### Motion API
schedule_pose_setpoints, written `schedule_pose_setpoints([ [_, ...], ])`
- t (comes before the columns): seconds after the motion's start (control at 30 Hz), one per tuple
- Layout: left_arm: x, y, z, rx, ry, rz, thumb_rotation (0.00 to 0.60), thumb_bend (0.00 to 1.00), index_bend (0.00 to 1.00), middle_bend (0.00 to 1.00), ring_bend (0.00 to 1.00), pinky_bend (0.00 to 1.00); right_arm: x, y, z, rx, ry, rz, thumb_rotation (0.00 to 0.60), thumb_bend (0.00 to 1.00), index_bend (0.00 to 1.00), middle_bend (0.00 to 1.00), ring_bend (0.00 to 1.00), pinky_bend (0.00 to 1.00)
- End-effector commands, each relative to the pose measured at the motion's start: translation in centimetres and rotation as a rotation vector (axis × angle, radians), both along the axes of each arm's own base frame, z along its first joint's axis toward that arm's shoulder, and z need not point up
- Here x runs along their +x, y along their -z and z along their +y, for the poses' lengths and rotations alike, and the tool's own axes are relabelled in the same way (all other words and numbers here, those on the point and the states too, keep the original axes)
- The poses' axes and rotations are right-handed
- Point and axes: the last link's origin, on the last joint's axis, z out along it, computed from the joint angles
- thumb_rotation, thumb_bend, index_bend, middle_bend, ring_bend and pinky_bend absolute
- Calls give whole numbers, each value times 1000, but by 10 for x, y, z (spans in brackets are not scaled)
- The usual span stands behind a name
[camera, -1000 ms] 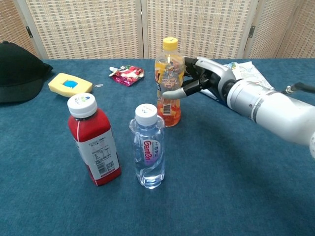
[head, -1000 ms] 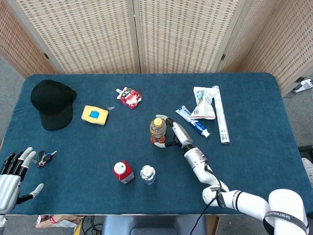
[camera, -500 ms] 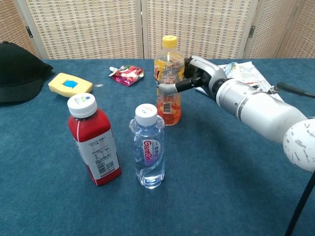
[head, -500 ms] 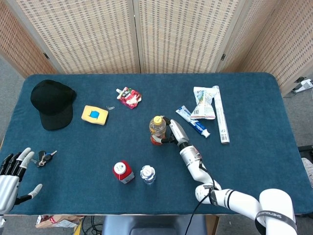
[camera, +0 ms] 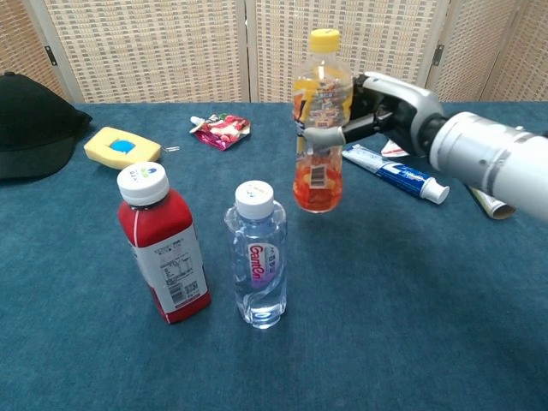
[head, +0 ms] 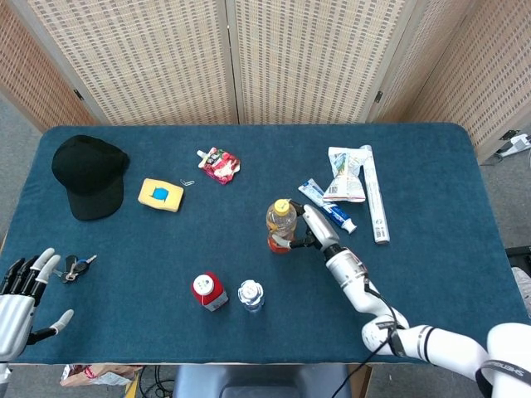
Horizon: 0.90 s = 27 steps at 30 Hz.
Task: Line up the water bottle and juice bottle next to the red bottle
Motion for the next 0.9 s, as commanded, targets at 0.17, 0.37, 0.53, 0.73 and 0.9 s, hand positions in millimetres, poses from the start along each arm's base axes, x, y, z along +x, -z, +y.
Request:
schedule_pose_setpoints([
  [0.17,3,2,1,-9,12,3,600,186,49,39,21,11,-27,-26,40,65,-79,58,600,402,486,432,330,410],
  [0.37,6,5,2,-15,19,3,600,185,49,39,21,12,-35,-26,61,94,-120,44,600,367,486,432,330,410],
  [0.53,6,4,1,-13,17,4,600,186,49,39,21,12,-39,-20,75,120,-143,33,600,347,486,432,330,410],
  [0.73,5,3,-1,-11,14,2,600,185,49,39,21,12,-46,-12,85,134,-154,20,600,329,486,432,330,410],
  [0.9,5,2,-2,-7,15,1,600,185,49,39,21,11,-49,-4,90,145,-164,11,600,321,486,432,330,410],
])
